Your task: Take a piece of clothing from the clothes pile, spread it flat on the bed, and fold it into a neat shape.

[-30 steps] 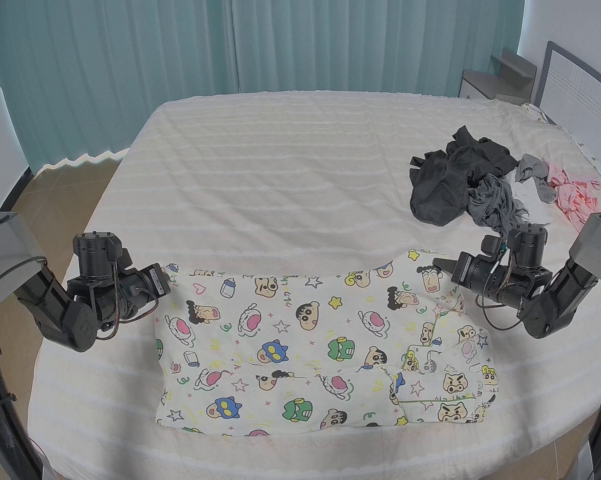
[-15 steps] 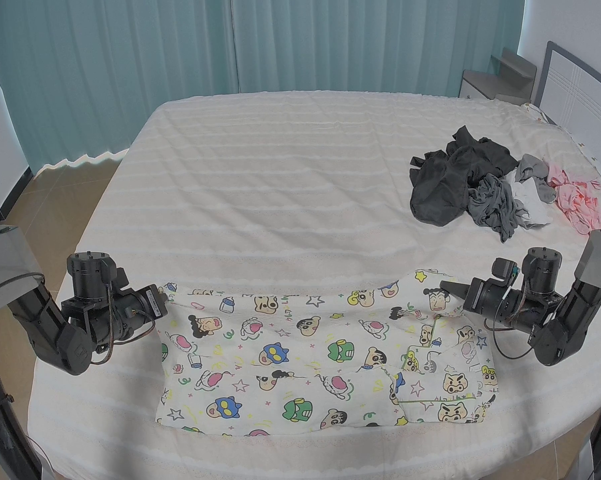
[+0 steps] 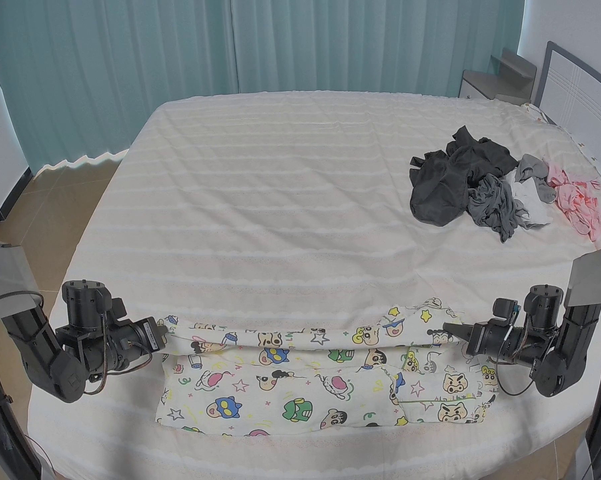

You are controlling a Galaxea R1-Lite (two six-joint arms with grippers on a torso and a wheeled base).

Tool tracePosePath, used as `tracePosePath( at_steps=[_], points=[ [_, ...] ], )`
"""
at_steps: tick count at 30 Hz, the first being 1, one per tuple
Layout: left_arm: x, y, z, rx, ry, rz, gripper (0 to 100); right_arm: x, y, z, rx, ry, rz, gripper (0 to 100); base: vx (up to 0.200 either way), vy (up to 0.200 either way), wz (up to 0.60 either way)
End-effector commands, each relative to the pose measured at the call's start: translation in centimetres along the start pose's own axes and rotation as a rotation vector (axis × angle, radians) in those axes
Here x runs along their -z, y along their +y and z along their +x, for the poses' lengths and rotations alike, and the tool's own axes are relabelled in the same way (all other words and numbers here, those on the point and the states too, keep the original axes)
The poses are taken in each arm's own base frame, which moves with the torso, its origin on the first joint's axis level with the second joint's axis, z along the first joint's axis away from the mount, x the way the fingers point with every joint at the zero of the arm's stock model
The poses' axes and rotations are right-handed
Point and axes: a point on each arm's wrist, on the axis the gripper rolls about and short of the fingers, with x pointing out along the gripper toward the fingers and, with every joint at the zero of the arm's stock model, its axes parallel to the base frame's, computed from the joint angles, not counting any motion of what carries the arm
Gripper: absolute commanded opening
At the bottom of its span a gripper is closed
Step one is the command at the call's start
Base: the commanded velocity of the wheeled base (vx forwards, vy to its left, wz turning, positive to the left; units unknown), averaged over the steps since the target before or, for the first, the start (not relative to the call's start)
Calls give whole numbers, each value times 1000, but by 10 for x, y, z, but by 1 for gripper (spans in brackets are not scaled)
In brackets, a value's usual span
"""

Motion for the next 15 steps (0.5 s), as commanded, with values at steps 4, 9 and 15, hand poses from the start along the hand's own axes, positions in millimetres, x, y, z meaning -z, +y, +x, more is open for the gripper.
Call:
tracePosePath(
  at_steps=[4, 9, 15],
  points=[
    [27, 9, -5, -15, 94, -12, 0, 27, -9, -3, 32, 88, 45, 0, 0, 0, 0],
    [46, 15, -3, -16, 152, -12, 0, 39, -16, -9, 62, 131, 47, 0, 0, 0, 0],
    [61, 18, 0, -10, 168, -5, 0, 50, -23, -14, 90, 168, 68, 0, 0, 0, 0]
  ],
)
